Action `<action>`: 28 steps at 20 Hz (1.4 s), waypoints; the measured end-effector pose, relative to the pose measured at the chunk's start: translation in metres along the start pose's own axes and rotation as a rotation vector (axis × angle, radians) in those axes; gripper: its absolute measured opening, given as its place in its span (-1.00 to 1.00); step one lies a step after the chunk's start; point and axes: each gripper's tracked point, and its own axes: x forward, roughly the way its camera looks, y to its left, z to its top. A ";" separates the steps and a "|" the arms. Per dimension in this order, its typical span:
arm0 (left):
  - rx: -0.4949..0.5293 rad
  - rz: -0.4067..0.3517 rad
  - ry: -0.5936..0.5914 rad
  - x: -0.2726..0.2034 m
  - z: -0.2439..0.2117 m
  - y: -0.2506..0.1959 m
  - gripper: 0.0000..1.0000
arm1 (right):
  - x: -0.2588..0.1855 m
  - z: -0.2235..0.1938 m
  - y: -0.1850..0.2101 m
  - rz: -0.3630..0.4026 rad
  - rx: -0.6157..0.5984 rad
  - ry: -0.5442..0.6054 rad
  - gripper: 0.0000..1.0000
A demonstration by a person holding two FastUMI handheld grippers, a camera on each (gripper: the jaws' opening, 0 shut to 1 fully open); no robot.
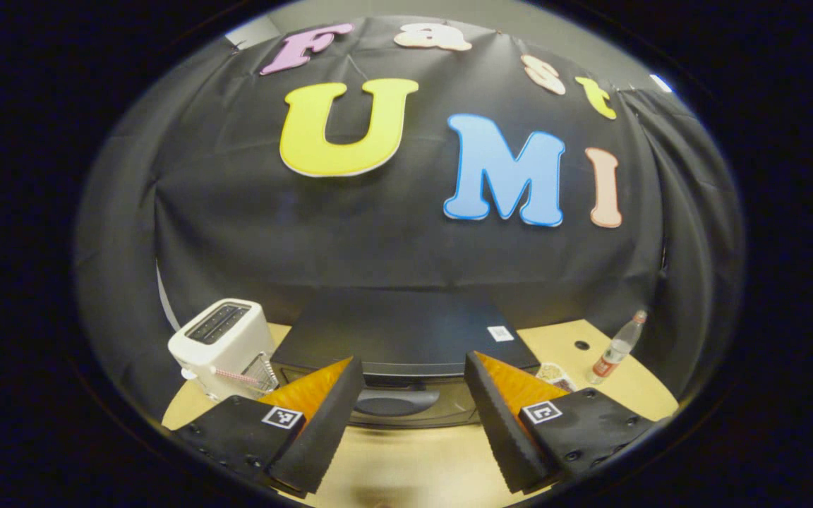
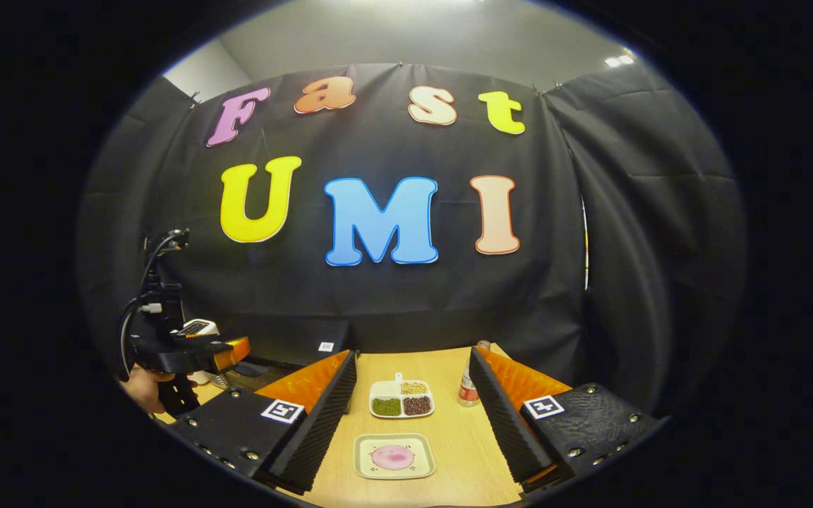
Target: Open the electric oven with the left hand, put the food in, and close the electric oven.
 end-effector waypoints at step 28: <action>0.090 0.058 0.156 -0.008 -0.111 0.008 0.95 | -0.010 0.004 -0.015 -0.030 -0.012 0.001 0.94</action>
